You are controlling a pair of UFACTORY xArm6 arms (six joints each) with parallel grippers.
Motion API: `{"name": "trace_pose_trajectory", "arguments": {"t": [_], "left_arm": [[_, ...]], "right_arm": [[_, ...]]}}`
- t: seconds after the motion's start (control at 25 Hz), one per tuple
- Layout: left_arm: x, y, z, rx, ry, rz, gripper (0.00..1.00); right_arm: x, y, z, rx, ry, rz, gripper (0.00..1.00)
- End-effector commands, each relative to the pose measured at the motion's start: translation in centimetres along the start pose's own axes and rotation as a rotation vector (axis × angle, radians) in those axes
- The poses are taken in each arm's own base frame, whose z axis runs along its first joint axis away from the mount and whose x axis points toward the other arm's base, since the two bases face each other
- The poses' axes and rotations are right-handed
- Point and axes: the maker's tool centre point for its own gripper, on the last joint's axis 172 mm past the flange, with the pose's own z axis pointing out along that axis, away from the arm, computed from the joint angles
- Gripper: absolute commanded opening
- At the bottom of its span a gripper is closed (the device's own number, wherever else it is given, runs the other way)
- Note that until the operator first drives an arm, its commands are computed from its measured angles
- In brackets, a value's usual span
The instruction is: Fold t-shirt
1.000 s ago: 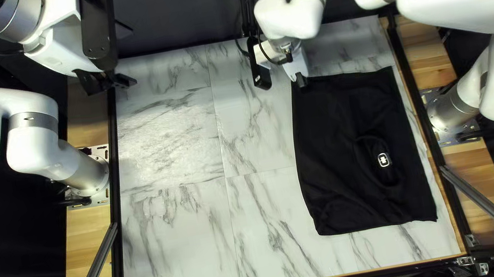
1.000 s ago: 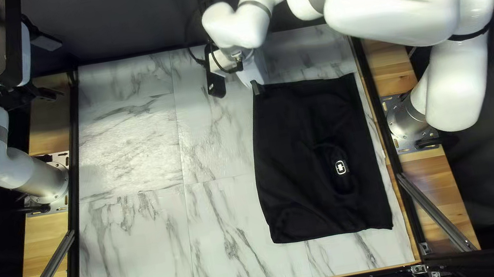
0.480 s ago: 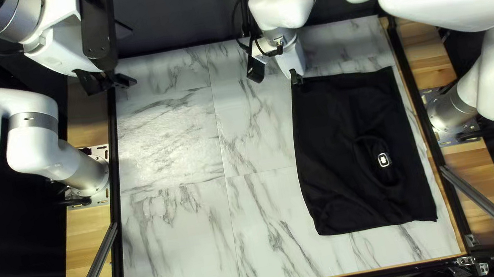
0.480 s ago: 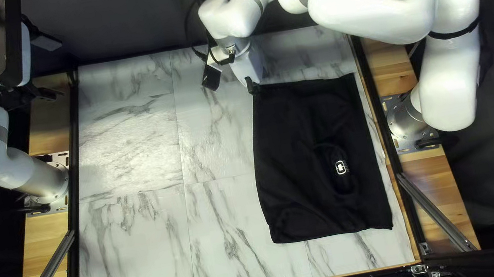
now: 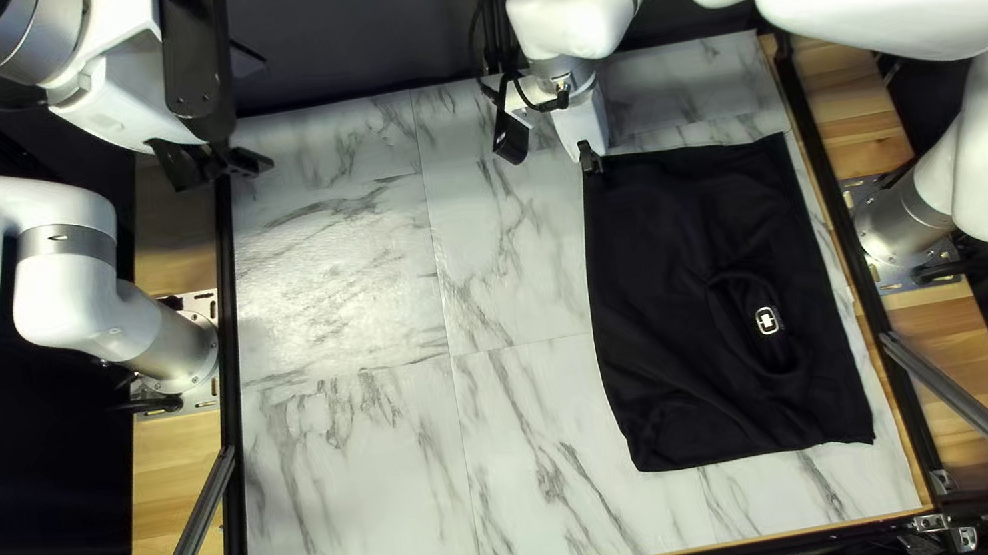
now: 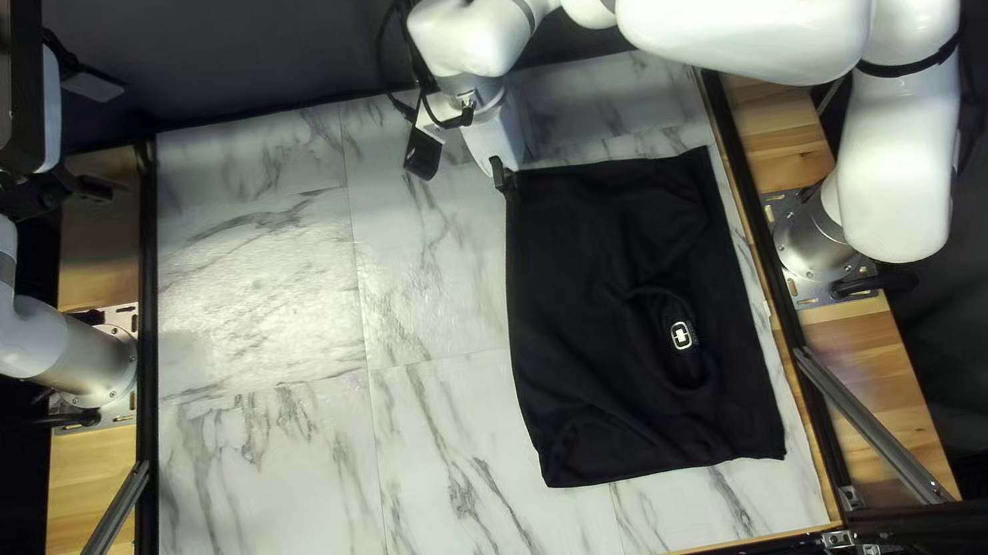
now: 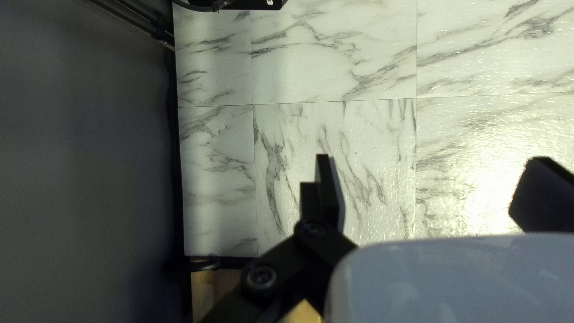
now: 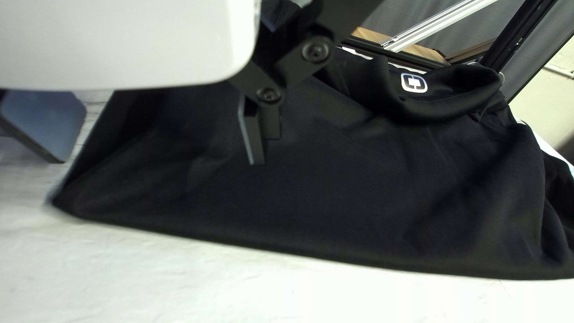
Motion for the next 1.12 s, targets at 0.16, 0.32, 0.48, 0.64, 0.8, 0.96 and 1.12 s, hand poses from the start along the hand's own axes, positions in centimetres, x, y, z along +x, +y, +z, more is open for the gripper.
{"name": "trace_pose_trajectory", "arguments": {"t": [0.16, 0.32, 0.48, 0.64, 0.8, 0.96, 1.12], "left_arm": [[0.0, 0.0, 0.0, 0.0, 0.0, 0.0, 1.0], [0.0, 0.0, 0.0, 0.0, 0.0, 0.0, 1.0], [0.0, 0.0, 0.0, 0.0, 0.0, 0.0, 1.0], [0.0, 0.0, 0.0, 0.0, 0.0, 0.0, 1.0], [0.0, 0.0, 0.0, 0.0, 0.0, 0.0, 1.0], [0.0, 0.0, 0.0, 0.0, 0.0, 0.0, 1.0], [0.0, 0.0, 0.0, 0.0, 0.0, 0.0, 1.0]], "right_arm": [[0.5, 0.1, 0.7, 0.009, -0.01, 0.005, 1.0], [0.7, 0.0, 0.5, 0.012, -0.012, 0.007, 1.0], [0.8, -0.1, 0.4, 0.009, -0.01, 0.008, 0.64], [0.9, 0.0, 0.6, 0.008, -0.011, 0.01, 0.0], [1.0, 0.1, 0.6, 0.006, -0.016, 0.014, 0.0], [1.1, -0.1, 0.1, -0.001, -0.01, 0.022, 0.0], [1.5, -0.7, -0.9, -0.011, 0.006, 0.021, 0.0]]}}
